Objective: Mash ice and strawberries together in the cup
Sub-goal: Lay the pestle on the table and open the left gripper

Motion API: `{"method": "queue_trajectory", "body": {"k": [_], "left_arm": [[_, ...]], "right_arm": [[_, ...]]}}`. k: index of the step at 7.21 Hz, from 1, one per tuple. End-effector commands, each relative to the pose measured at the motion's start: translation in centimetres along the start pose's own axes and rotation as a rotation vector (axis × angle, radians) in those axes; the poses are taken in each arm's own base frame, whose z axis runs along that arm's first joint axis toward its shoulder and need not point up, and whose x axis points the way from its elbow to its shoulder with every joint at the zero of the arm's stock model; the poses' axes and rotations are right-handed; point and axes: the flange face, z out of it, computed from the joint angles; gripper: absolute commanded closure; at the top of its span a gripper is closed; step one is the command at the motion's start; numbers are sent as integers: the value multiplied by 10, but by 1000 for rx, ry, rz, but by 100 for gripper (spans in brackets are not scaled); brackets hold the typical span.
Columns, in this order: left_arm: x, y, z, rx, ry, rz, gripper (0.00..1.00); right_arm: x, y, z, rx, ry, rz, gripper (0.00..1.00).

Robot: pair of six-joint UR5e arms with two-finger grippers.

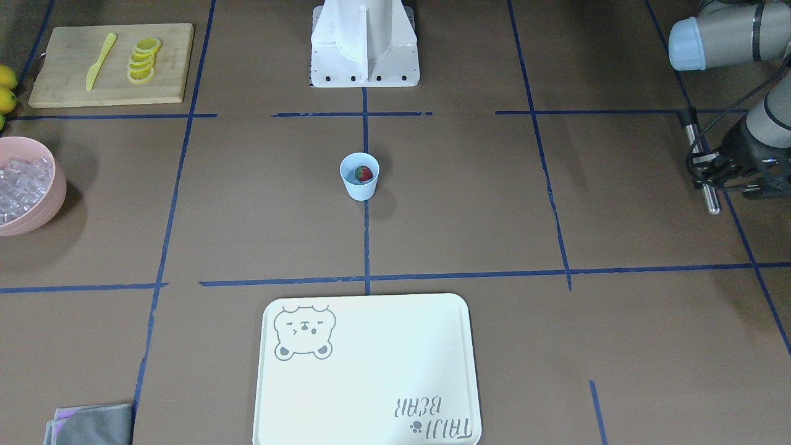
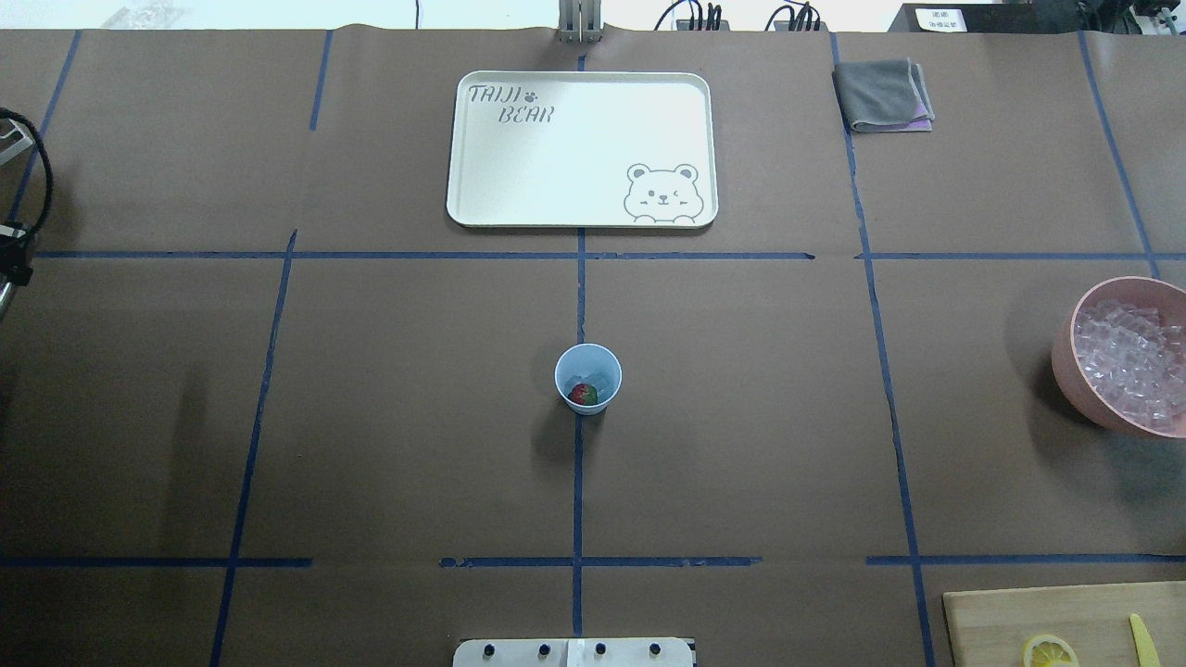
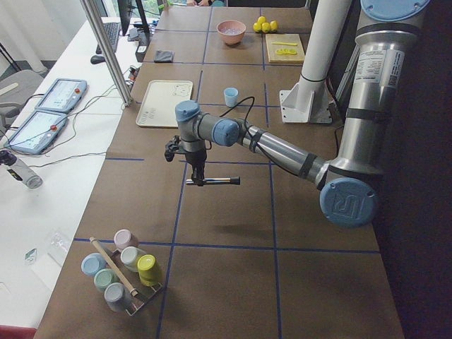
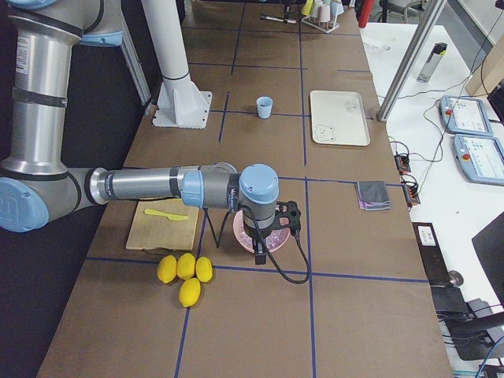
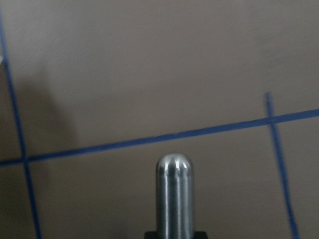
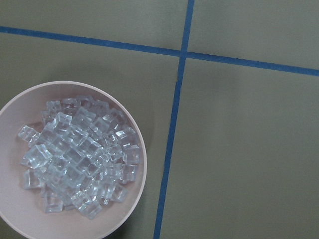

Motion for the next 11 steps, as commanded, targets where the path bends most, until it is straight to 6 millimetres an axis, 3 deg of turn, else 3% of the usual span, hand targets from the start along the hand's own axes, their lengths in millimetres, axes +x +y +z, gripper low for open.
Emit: {"method": "queue_trajectory", "body": {"k": [1,3,6,7,8,9,11], "left_arm": [[-50,12,59,25,19,11,79],[-76,16,92,49,31,29,78],[-103,29,126,128,86,-78,75],[-105,28,130,139,97,-92,66],[-104,29,132,139,97,-89,45],[-103,27,131,142,98,-82,42],[-99,25,129,147,102,-67,0]], "right_arm": [[-1,0,0,0,0,-1,0],[-2,0,-1,2,0,-3,0],[-3,0,-2,6,1,-6,0],[-3,0,-2,5,0,-5,0],[-3,0,-2,5,0,-5,0],[-3,0,-2,5,0,-5,0],[-3,0,-2,5,0,-5,0]]}}
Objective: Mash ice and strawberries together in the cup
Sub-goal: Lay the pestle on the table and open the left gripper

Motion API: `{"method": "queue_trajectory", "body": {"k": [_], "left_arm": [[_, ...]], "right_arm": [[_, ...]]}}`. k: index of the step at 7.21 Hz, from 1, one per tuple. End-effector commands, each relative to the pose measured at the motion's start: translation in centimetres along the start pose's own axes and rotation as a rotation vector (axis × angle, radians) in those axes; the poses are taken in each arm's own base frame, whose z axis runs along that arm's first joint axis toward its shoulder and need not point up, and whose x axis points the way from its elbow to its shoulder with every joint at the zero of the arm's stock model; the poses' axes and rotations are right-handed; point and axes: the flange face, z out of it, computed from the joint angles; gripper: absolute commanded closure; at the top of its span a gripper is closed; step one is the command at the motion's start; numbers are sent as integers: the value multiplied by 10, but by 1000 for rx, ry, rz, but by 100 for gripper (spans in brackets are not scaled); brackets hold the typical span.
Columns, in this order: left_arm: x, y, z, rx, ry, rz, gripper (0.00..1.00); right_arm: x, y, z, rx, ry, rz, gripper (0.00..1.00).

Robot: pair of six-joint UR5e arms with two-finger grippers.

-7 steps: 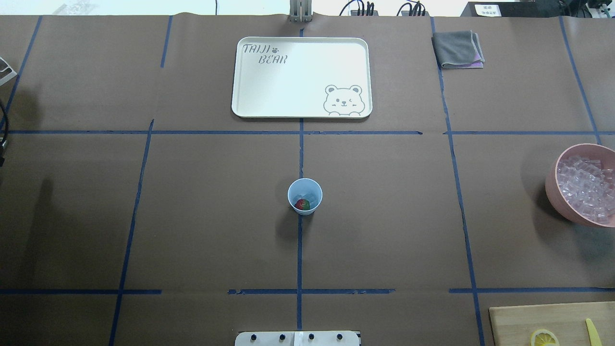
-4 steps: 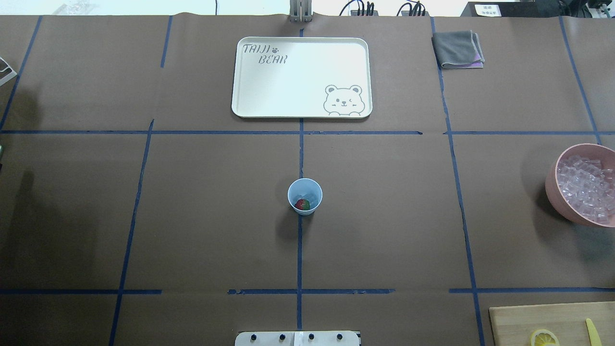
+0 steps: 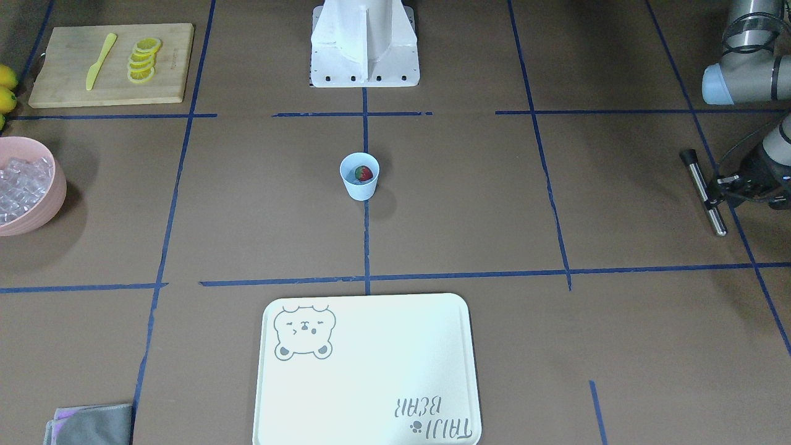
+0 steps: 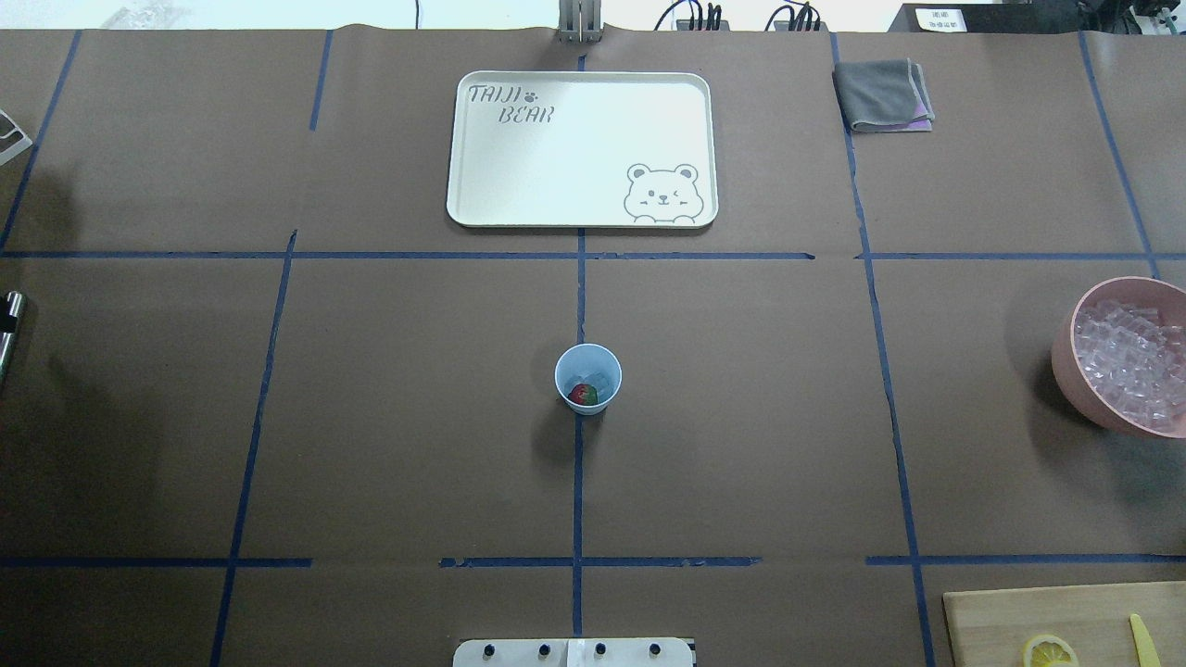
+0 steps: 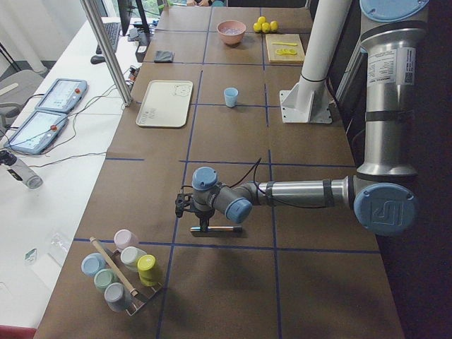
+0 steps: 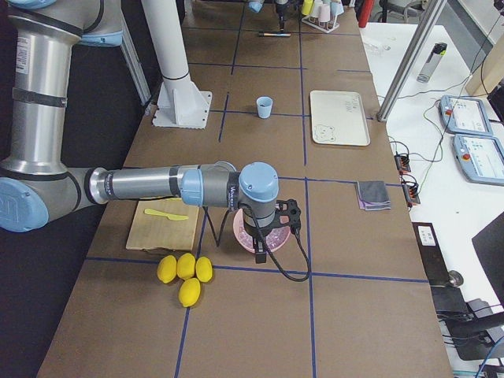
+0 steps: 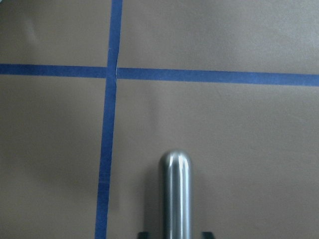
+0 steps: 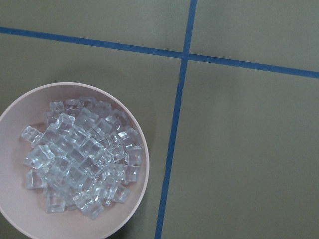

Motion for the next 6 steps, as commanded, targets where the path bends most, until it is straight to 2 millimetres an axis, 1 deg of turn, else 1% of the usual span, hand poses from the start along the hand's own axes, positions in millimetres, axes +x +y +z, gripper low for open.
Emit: {"method": "queue_trajectory", "body": {"k": [1,2,3,4,6], "left_arm": [[7,-4,-3,7,9,14,0],[17,-5,-7,-19,52,20,0],[20,-5,-11,-59,116,75,0],[7,-7,-15,-85,101,121,0],[-54,-27,-63,-88,60,198,0]], "right_arm": [[0,0,0,0,0,0,0],[0,0,0,0,0,0,0],[0,0,0,0,0,0,0],[0,0,0,0,0,0,0],[-1,-1,1,-2,0,-1,0]]}}
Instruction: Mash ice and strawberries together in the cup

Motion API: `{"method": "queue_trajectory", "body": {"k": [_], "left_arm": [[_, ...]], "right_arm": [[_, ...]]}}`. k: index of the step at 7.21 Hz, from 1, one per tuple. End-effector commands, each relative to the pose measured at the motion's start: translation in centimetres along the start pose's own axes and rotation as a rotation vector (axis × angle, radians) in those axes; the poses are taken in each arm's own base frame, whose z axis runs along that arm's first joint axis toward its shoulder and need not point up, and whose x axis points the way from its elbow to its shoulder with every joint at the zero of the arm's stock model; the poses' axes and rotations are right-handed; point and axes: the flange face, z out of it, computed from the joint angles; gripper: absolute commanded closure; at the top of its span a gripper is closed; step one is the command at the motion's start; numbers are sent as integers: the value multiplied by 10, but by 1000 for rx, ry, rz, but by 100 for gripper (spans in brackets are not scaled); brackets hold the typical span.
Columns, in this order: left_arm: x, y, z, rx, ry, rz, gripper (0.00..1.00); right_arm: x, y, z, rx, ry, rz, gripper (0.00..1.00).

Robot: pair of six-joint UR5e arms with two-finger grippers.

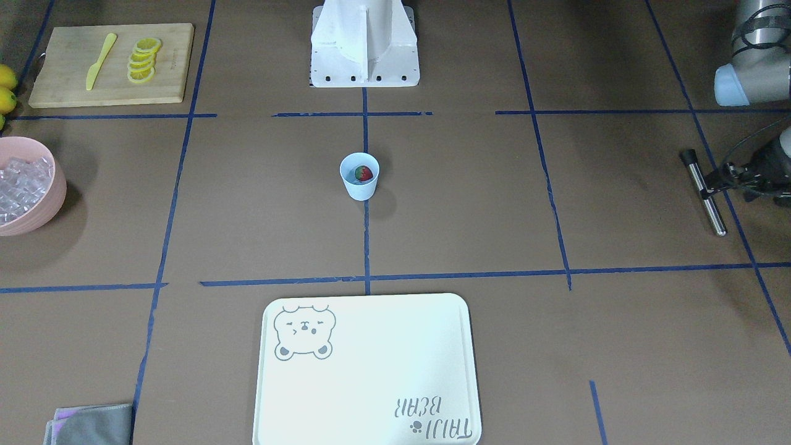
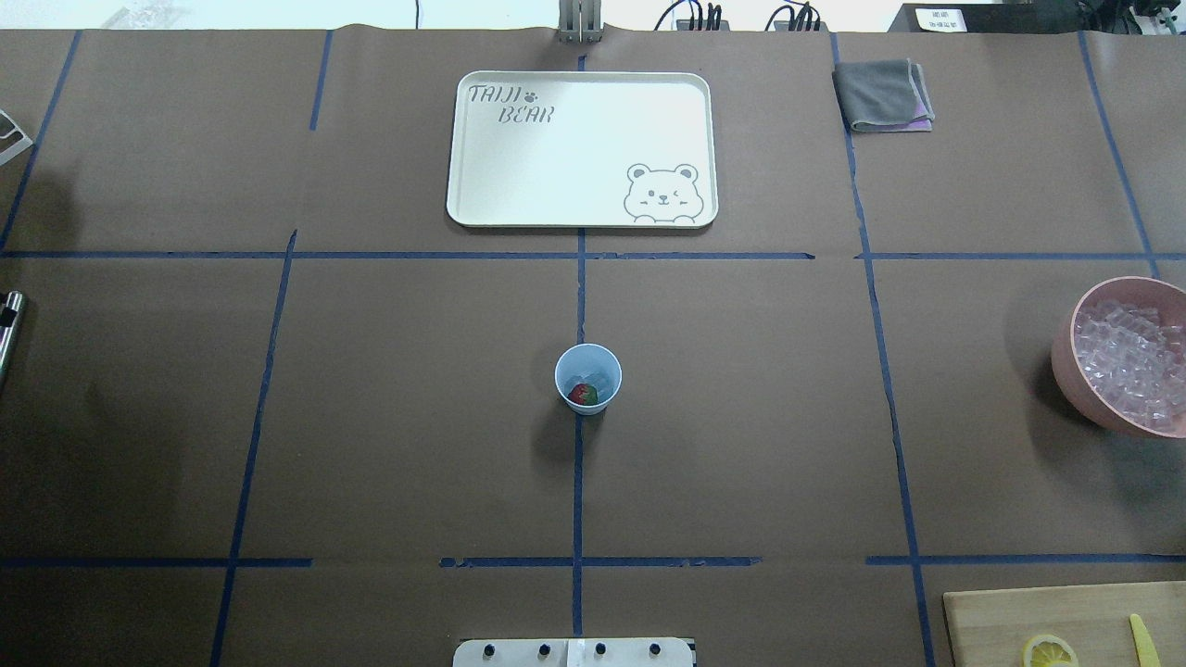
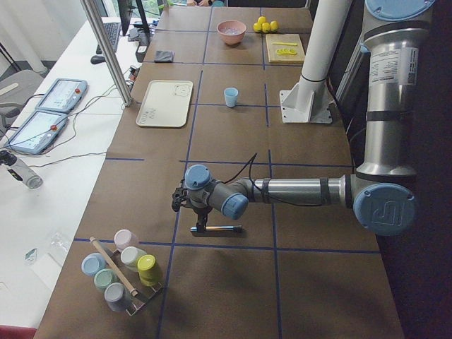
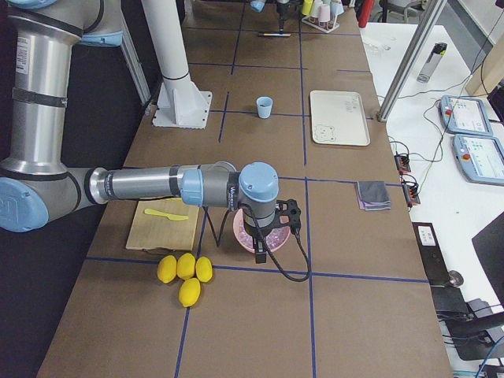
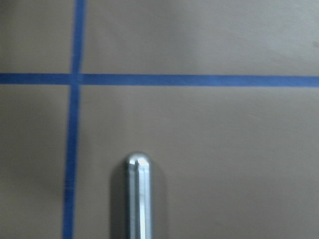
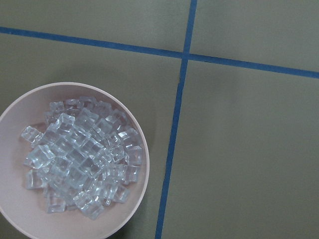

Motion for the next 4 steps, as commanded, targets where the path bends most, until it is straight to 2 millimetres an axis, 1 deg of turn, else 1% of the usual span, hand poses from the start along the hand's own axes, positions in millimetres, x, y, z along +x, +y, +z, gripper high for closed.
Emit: {"method": "queue_trajectory", "body": {"k": [1,2,3,4], "left_arm": [[-48,-13,-58,-31,-36,50,0],[-50,-29,-77,-52,-41,4,0],[-53,-35,-87,-100,-36,-67,0],[-59,-27,-105,-76,-8,-47,0]], "right_arm": [[0,0,0,-1,0,0,0],[-6,-3,5,-13,-2,-13,0],[-8,-6,3,-7,-1,-21,0],[-9,-10,2,-4,1,-24,0]]}}
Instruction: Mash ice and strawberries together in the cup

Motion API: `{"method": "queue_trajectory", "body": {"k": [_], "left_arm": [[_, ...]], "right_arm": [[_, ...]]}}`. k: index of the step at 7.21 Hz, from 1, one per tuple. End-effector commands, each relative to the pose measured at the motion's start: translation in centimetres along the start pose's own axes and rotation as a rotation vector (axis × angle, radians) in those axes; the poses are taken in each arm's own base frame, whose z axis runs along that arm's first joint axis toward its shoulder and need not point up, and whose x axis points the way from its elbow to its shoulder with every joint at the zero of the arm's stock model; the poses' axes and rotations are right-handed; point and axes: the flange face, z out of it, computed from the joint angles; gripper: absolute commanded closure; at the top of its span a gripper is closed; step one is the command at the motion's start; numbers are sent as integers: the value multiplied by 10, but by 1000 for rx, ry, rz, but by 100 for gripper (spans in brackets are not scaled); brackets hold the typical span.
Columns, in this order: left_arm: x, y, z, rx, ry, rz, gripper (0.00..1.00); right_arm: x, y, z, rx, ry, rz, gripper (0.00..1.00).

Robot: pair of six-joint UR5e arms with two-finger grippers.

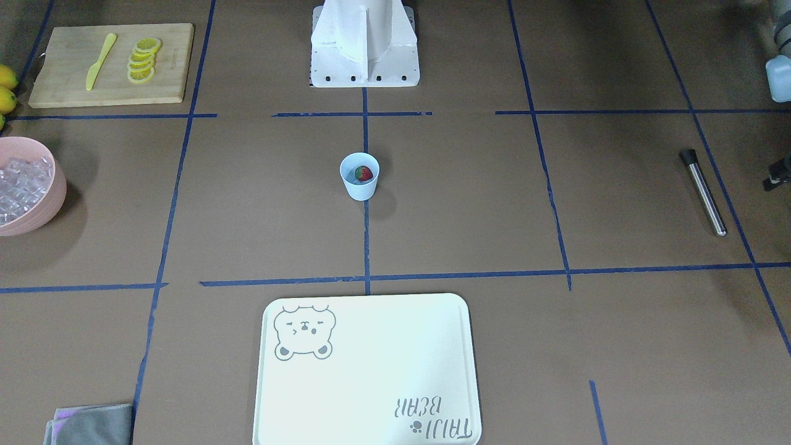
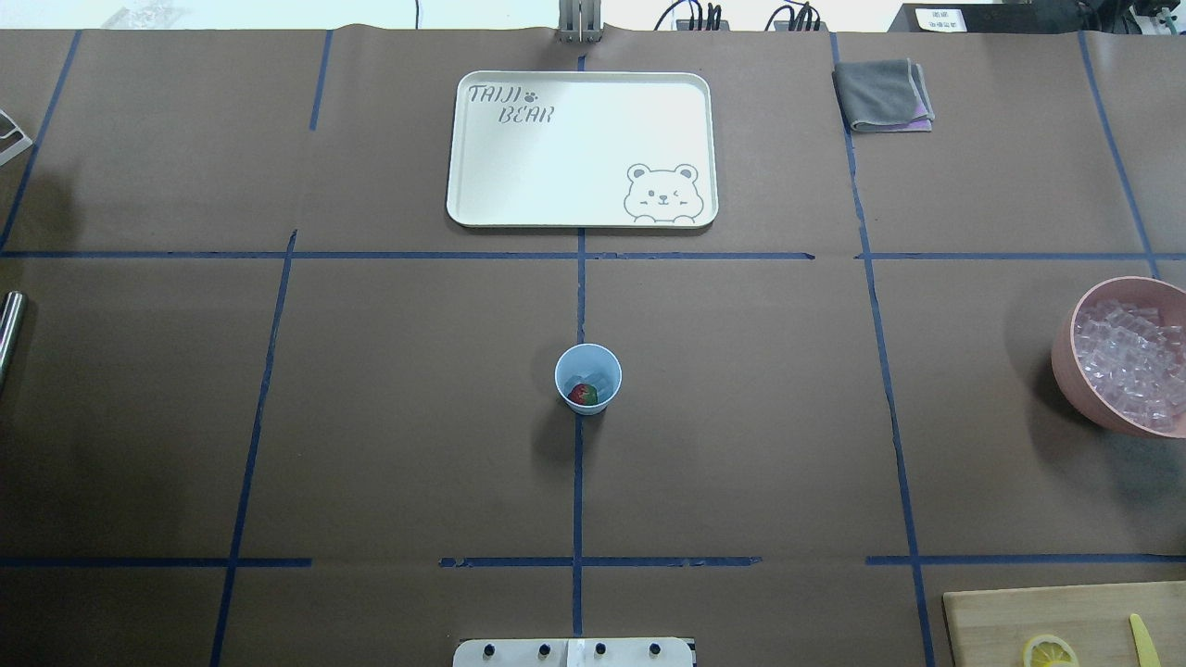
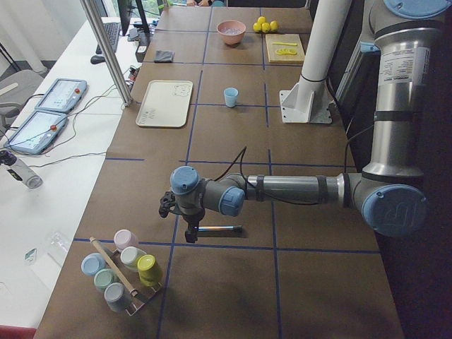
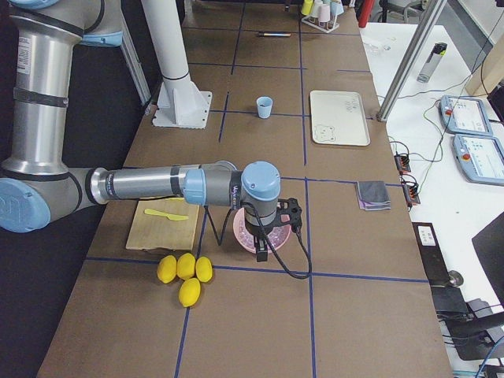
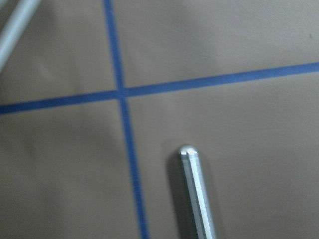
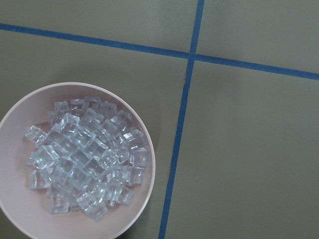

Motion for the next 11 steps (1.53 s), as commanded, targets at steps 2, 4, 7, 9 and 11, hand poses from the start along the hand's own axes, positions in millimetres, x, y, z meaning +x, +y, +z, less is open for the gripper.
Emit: {"method": "queue_trajectory", "body": {"k": [2,4,7,9,11], "left_arm": [[-38,27,-37,32,30,58,0],[-55,35,-44,48,38,17,0],[-43,68,-57,88,32,47,0],[-52,72,-48,78,26,29,0],[-51,71,-49,80,18,38,0]], "right_arm": [[-3,-6,-2,4,2,-10,0],[-3,-6,-2,4,0,-10,0],[-3,-6,-2,4,-1,-10,0],[-3,-6,-2,3,-1,-9,0],[-3,-5,-1,2,-2,-8,0]]}}
